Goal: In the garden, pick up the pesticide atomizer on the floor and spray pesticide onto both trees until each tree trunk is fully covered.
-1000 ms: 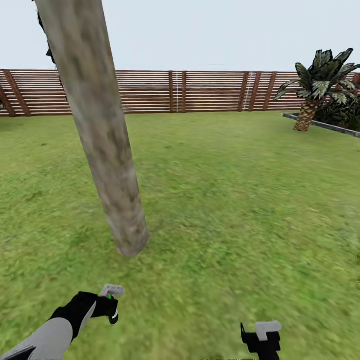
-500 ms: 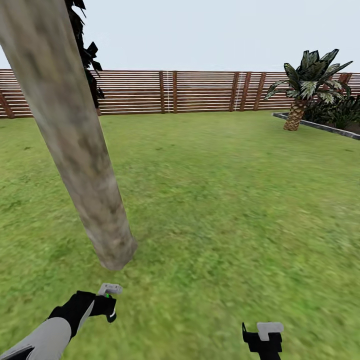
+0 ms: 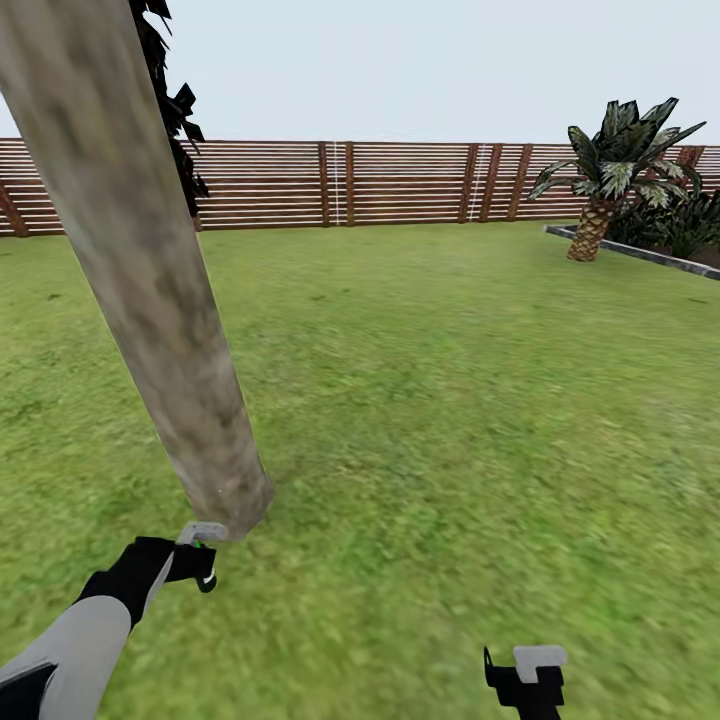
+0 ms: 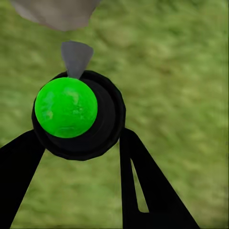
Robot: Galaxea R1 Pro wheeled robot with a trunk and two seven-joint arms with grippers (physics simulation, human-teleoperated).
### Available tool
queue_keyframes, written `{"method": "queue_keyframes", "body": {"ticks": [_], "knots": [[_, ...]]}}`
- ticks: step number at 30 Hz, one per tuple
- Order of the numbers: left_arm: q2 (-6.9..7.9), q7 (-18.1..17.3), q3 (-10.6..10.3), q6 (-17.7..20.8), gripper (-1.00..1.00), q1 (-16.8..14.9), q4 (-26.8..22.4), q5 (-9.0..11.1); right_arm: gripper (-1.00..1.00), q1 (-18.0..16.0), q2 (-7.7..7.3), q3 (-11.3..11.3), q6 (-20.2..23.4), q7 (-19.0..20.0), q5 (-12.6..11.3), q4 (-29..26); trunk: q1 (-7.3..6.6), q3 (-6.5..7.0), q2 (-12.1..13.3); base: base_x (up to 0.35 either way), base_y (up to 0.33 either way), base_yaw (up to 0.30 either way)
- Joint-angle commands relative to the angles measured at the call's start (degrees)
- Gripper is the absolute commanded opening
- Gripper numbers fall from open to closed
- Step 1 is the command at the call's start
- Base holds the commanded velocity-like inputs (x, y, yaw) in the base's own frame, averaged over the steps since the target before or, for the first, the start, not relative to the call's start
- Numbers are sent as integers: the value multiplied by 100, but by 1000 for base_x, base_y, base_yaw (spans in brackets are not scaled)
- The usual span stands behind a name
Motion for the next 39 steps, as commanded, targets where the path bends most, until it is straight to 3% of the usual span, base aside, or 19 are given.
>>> {"method": "queue_keyframes", "body": {"ticks": [1,15,17,18,21,22,25,26,27,28,31,33,34,36,37,39], "knots": [[-7,-51,48,21,-100,-3,-11,-56,100,-5,-1,-27,-16,-31,61,8,-1,-5,-2,-3,0,0],[-18,-53,52,16,-100,-23,-110,-57,100,-5,-3,-27,-16,-37,61,6,-1,-5,-2,-113,0,0],[-323,-52,16,53,-100,-90,-402,-61,100,-5,-3,-27,-16,-39,61,5,-1,-5,-2,-4,0,3],[-367,-55,17,104,-100,-104,-510,-65,100,-5,-3,-27,-16,-40,61,5,-1,-5,-2,-1,0,71],[-300,-74,32,259,-100,-118,-689,-71,100,-5,-3,-27,-16,-46,61,5,-1,-5,-2,-1,0,182],[-128,-88,42,316,-100,-101,-769,-67,100,-5,-3,-27,-16,-48,61,5,-1,-5,-2,0,0,254],[77,-100,44,347,-100,-76,-818,-55,100,-5,-3,-27,-16,-48,61,5,-1,-5,-2,0,0,145],[50,-98,39,359,-100,-89,-829,-53,100,-5,-3,-27,-16,-48,61,5,-1,-5,-2,0,0,36],[-243,-86,4,373,-100,-127,-840,-59,100,-5,-3,-27,-16,-48,61,5,-1,-5,-2,0,0,9],[-434,-73,-8,377,-100,-135,-849,-69,100,-5,-3,-27,-16,-49,61,5,-1,-5,-2,0,0,5],[-607,-68,-1,389,-100,-224,-851,-69,100,-5,-9,-27,-16,-49,61,5,-1,-5,-2,0,0,2],[-391,-90,35,443,-100,-282,-854,-70,100,-5,-11,-27,-16,-49,61,5,-1,-5,-2,0,0,0],[-193,-102,42,503,-100,-286,-854,-49,100,-5,-11,-27,-16,-49,61,5,-1,-5,-2,0,0,0],[52,-116,42,586,-100,-279,-855,38,100,-5,-11,-27,-16,-49,61,5,-1,-5,-2,0,0,0],[115,-117,36,611,-100,-272,-855,78,100,-5,-12,-27,-16,-49,61,5,-1,-5,-2,0,0,0],[83,-114,19,622,-100,-284,-859,104,100,-5,-12,-27,-16,-49,61,5,-1,-5,-2,0,0,9]]}}
